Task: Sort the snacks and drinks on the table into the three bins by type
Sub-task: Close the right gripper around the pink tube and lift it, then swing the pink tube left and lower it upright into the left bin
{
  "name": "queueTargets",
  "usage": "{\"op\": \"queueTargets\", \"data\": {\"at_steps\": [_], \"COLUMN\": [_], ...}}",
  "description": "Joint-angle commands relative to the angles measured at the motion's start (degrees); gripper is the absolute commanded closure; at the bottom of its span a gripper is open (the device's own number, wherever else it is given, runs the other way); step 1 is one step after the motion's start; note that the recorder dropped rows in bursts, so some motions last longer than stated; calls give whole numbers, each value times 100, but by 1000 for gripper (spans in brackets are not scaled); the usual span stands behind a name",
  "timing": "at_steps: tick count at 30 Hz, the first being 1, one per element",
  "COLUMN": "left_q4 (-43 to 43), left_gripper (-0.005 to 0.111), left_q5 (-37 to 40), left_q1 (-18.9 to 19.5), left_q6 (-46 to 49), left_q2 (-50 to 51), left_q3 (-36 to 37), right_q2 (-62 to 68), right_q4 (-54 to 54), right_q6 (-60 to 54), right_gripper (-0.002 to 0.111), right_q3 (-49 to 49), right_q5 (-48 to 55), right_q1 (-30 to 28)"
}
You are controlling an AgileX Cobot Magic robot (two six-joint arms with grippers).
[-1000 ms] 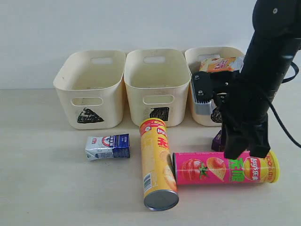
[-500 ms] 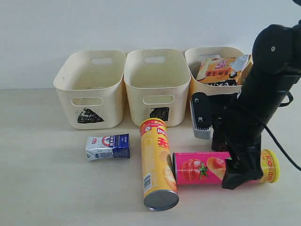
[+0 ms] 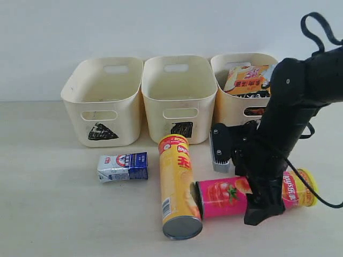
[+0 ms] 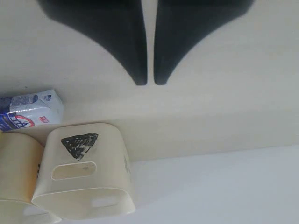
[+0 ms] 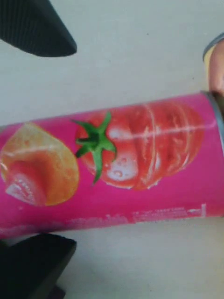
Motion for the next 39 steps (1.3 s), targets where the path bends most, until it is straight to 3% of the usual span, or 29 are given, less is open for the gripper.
{"op": "queueTargets", "data": {"at_steps": [1,5,8,11,14,15,31,39], "left_q4": [5,5,5,5,5,5,5,5], "left_gripper": [102,102,102,102,102,102,102,102], "left_q5": [-76,-76,-76,-76,-76,-76,-76,-76], "left_q1": [14,14,14,14,14,14,14,14], "left_q6": [-44,-44,-44,-44,-44,-44,-44,-44], "left_q2": [-15,-15,-15,-15,-15,-15,-15,-15], "left_q3": [20,20,20,20,20,20,20,20], "right_q2": [207,304,318,318,318,318,-600,-1110], "right_q4": [-8,-21,-151,-314,-574,-613,-734,-1026], "right_q6": [-130,-162,-162,-162,-162,-146,179,1374], "right_gripper": [17,17,30,57,100,107,108,108], "right_q3": [26,26,26,26,26,26,13,13], "right_q5": [-167,-278,-356,-313,-259,-243,92,-87], "right_q1": [9,9,9,9,9,9,9,9]}}
